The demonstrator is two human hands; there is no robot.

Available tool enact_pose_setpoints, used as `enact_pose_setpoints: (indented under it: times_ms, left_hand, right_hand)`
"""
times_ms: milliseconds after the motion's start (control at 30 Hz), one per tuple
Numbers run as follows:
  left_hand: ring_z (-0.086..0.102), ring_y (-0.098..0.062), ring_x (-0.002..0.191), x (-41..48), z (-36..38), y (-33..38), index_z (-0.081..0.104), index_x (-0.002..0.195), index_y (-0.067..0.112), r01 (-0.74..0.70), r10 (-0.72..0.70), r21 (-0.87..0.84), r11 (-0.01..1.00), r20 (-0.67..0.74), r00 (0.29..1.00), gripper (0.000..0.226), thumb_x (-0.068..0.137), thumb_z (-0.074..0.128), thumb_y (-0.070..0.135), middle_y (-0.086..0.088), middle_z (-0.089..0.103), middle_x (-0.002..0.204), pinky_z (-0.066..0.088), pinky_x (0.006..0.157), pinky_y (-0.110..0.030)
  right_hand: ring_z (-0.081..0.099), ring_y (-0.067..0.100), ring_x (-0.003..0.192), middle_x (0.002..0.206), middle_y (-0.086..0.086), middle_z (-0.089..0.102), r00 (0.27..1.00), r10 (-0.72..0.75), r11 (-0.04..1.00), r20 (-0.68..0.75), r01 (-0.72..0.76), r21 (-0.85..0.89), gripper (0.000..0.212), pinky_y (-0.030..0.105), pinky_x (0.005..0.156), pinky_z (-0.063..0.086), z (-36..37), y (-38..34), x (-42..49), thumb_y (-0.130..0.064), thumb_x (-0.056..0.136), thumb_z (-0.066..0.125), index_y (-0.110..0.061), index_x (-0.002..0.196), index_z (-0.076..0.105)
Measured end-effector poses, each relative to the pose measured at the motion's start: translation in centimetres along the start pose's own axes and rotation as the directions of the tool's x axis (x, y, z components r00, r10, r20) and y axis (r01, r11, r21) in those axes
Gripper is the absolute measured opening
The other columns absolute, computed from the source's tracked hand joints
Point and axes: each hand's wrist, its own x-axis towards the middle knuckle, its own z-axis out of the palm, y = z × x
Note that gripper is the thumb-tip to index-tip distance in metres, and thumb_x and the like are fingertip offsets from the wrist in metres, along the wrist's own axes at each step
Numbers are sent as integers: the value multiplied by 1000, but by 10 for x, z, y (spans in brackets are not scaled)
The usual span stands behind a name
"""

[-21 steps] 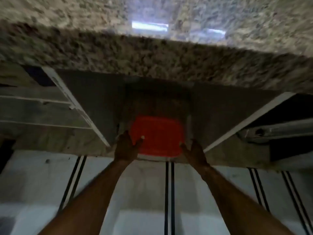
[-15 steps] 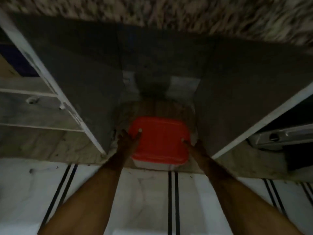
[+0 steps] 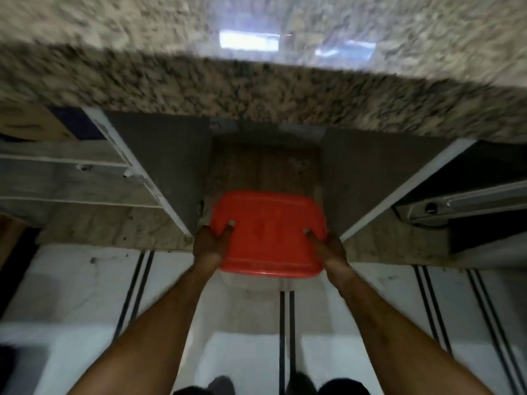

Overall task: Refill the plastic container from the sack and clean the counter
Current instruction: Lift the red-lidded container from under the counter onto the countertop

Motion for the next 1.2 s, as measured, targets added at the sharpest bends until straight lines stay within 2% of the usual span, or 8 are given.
enact_pose_setpoints:
  times_ms: [133, 267, 433, 567, 700, 833, 967, 1200]
  left_hand:
    - [71, -28, 103, -110, -58, 54, 69, 119, 13, -72, 79, 86, 994, -84, 993, 75, 80, 62, 76, -10, 74, 111, 56, 93, -38]
    - [63, -18, 98, -227, -119, 131, 64, 132, 17, -80, 86, 82, 993, -77, 993, 59, 90, 68, 59, -2, 70, 115, 44, 85, -27]
    - [65, -11, 83, -332, -188, 217, 60, 120, 16, -60, 64, 54, 997, -82, 995, 59, 87, 68, 64, 1, 66, 105, 45, 61, -24]
    - [71, -17, 84, -375, -230, 278, 62, 108, 18, -171, 165, -65, 983, -99, 981, 63, 75, 73, 71, -1, 72, 100, 58, 69, -37]
    - [76, -24, 88, -386, -253, 339, 62, 110, 19, -275, 261, -184, 944, -98, 960, 74, 62, 73, 75, -5, 75, 103, 62, 82, -50]
    - [77, -24, 86, -375, -258, 393, 64, 112, 19, -381, 371, -213, 900, -87, 924, 74, 65, 73, 75, -4, 77, 102, 64, 79, -50]
    - [78, -22, 84, -348, -242, 444, 65, 111, 20, -436, 429, -196, 878, -79, 900, 71, 68, 71, 77, -3, 78, 99, 64, 76, -45]
    - [77, -22, 78, -276, -169, 531, 67, 105, 16, -462, 454, -184, 868, -87, 887, 65, 73, 72, 73, -5, 78, 93, 64, 72, -43]
  right_hand:
    - [72, 25, 104, 116, 3, 74, 995, -75, 997, -71, 73, -30, 68, 41, 97, 57, -36, -50, -118, -59, 78, 79, -18, 131, 64]
    - [70, 23, 107, 121, 1, 72, 991, -114, 991, -64, 109, -71, 66, 44, 98, 57, -80, -119, -247, -61, 83, 75, -24, 135, 60]
    - [71, 24, 101, 119, 3, 68, 987, -113, 991, -113, 103, -91, 74, 49, 90, 61, -130, -206, -372, -69, 78, 73, -19, 130, 56]
    - [72, 19, 91, 109, 0, 72, 970, -194, 979, -147, 181, -94, 74, 40, 75, 62, -158, -269, -428, -75, 72, 73, -20, 120, 62]
    - [70, 11, 84, 106, 3, 72, 931, -313, 950, -187, 307, -63, 56, 24, 58, 49, -175, -326, -451, -56, 85, 73, -14, 121, 63]
    - [73, 15, 85, 106, 2, 74, 880, -416, 908, -228, 416, -51, 71, 28, 64, 55, -186, -373, -447, -69, 75, 74, -17, 122, 65]
    - [71, 12, 84, 105, 1, 73, 841, -472, 876, -264, 481, -36, 60, 21, 57, 51, -202, -418, -423, -58, 84, 73, -16, 125, 64]
    - [74, 17, 88, 107, 1, 74, 840, -469, 875, -272, 484, -10, 59, 33, 69, 60, -237, -492, -325, -64, 81, 72, -22, 121, 63]
